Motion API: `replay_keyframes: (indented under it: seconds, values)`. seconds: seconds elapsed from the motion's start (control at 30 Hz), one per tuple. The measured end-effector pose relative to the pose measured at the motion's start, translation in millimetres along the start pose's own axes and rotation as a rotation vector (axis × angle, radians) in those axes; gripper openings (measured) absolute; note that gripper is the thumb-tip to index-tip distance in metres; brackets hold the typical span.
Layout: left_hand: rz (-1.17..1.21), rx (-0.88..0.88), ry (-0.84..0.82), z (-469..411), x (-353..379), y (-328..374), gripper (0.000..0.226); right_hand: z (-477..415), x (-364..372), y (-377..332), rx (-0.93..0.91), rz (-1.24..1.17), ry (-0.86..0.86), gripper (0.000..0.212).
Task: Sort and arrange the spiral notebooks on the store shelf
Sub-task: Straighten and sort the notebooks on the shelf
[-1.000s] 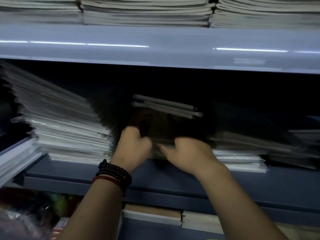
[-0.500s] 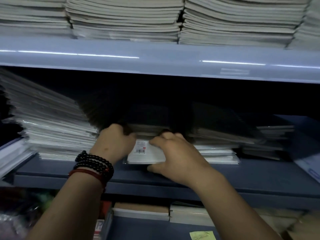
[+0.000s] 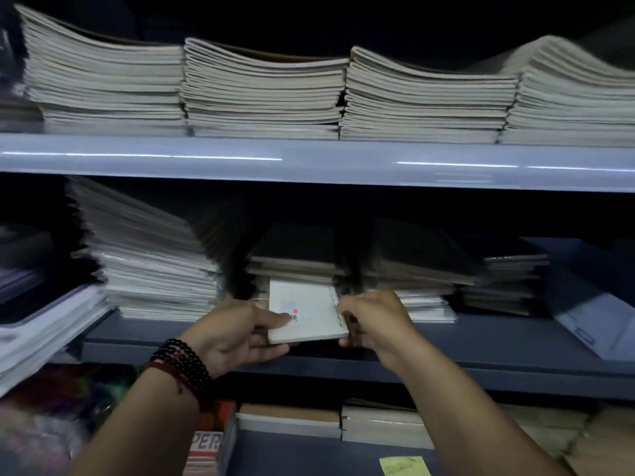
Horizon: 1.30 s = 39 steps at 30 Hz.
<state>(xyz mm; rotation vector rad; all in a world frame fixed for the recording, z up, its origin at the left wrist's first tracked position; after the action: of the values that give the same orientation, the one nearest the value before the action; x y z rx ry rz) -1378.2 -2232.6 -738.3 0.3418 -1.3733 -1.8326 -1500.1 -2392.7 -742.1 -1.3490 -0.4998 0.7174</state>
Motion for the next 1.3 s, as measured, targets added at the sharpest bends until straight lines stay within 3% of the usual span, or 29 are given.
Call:
replay_keyframes:
  seconds: [0.1, 0.23, 0.37, 0.53, 0.73, 0.83, 1.07, 1.2, 1.3]
  values:
    - [-0.077, -0.058, -0.04, 20.0, -5.6, 1.2, 0.016, 15.3, -3.4, -1.7, 0.032, 0.067, -0.111, 0.008]
    - [-0.111, -0.085, -0.103, 42.6, -10.3, 3.9, 0.03, 36.9, -3.4, -5.0, 0.05, 0.141, -0.216, 0.003]
    - [-0.034, -0.016, -0.134, 52.9, -4.8, 5.5, 0.039, 47.6, -10.5, -15.9, -0.026, 0.057, -0.2, 0.002]
    - [0.191, 0.115, -0.127, 46.3, 20.3, 11.6, 0.039, 48.6, -30.7, -30.8, -0.157, -0.044, -0.053, 0.003]
    - [0.177, 0.273, -0.145, 36.0, 82.1, 24.7, 0.022, 35.8, -81.1, -47.4, -0.284, -0.031, 0.148, 0.004]
    - [0.23, 0.299, -0.106, 24.2, 123.4, 26.6, 0.022, 29.0, -120.7, -51.1, -0.276, -0.1, 0.253, 0.015]
    - [0.186, 0.26, -0.112, -15.8, 234.9, 28.7, 0.006, 8.7, -216.4, -45.2, -0.344, -0.351, 0.538, 0.009]
    - [0.041, 0.227, -0.215, -50.1, 289.8, 34.5, 0.024, -9.8, -257.5, -34.9, -0.334, -0.396, 0.687, 0.01]
    - [-0.077, 0.209, -0.238, -73.1, 318.5, 38.2, 0.028, -30.8, -275.8, -32.5, -0.261, -0.466, 0.678, 0.011]
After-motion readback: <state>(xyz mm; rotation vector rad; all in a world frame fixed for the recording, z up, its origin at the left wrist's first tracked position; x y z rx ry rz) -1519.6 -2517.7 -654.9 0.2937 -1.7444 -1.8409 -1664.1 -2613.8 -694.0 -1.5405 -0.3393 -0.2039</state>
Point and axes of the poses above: each hand's wrist, its own z-axis away from the middle knuckle, its own x-axis out of the palm, y = z × x, the point moved 2 cm from there along -z, towards the middle knuckle, and after that the axes turned 6 degrees about z, right-handed, at the moved point
